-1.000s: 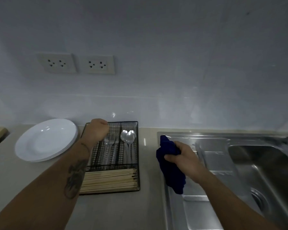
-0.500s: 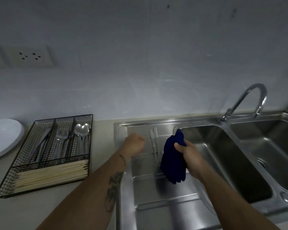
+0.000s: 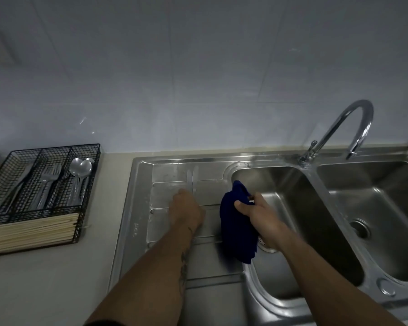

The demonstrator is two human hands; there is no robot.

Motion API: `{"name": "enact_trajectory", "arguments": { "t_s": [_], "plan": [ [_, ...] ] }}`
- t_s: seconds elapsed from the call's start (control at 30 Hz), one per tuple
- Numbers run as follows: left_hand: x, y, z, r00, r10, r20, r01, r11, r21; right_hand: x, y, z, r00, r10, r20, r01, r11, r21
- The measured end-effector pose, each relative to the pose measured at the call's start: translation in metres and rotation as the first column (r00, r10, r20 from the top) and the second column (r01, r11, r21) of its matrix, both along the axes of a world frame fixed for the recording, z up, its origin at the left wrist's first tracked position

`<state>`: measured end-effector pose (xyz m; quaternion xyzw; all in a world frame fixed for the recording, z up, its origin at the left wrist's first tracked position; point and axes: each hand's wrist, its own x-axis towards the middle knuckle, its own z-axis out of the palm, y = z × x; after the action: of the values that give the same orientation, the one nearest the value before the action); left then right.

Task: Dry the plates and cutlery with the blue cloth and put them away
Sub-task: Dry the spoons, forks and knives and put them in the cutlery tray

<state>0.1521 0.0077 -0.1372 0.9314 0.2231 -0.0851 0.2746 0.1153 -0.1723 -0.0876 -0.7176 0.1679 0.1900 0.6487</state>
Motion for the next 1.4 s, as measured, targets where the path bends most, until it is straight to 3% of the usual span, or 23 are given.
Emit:
{"name": "enact_trajectory", "arguments": {
  "t_s": [0.27, 0.5, 0.6, 0.7, 0.8, 0.93, 1.13, 1.27, 1.4],
  "plan": [
    [-0.004, -0.001, 0.001, 0.990, -0.133, -0.051, 0.142, 0.958, 0.250, 0.010, -0.009, -0.002, 0.998, 0.062, 0.001, -0.062, 0.998, -0.024],
    [-0.007, 0.013, 0.001, 0.985, -0.166, -0.055, 0.175, 0.945, 0.276, 0.006, -0.004, -0.001, 0.997, 0.080, -0.010, -0.080, 0.996, -0.039],
    [-0.005, 0.021, 0.004, 0.991, -0.132, 0.009, 0.128, 0.976, 0.173, 0.004, -0.001, -0.001, 0.998, 0.061, -0.008, -0.061, 0.997, -0.051],
    [0.001, 0.031, 0.015, 0.998, -0.065, 0.021, 0.066, 0.996, -0.067, 0.000, 0.007, 0.001, 1.000, -0.004, -0.022, 0.004, 1.000, 0.007],
    [0.006, 0.043, 0.030, 0.999, 0.021, 0.050, -0.003, 0.942, -0.335, -0.003, 0.021, 0.006, 0.989, -0.116, -0.089, 0.131, 0.972, 0.193],
    [0.002, 0.052, 0.062, 0.991, 0.055, 0.124, 0.028, 0.813, -0.582, -0.009, 0.044, 0.018, 0.955, -0.232, -0.187, 0.292, 0.851, 0.437],
    [-0.021, 0.070, 0.102, 0.982, -0.026, 0.187, 0.145, 0.737, -0.660, -0.017, 0.093, 0.042, 0.926, -0.358, -0.123, 0.358, 0.727, 0.585],
    [-0.040, 0.084, 0.115, 0.973, -0.034, 0.227, 0.179, 0.731, -0.658, -0.020, 0.128, 0.063, 0.863, -0.506, -0.017, 0.432, 0.719, 0.544],
    [-0.055, 0.103, 0.121, 0.970, -0.061, 0.235, 0.200, 0.751, -0.629, -0.018, 0.139, 0.087, 0.726, -0.686, 0.049, 0.598, 0.664, 0.450]
  ]
}}
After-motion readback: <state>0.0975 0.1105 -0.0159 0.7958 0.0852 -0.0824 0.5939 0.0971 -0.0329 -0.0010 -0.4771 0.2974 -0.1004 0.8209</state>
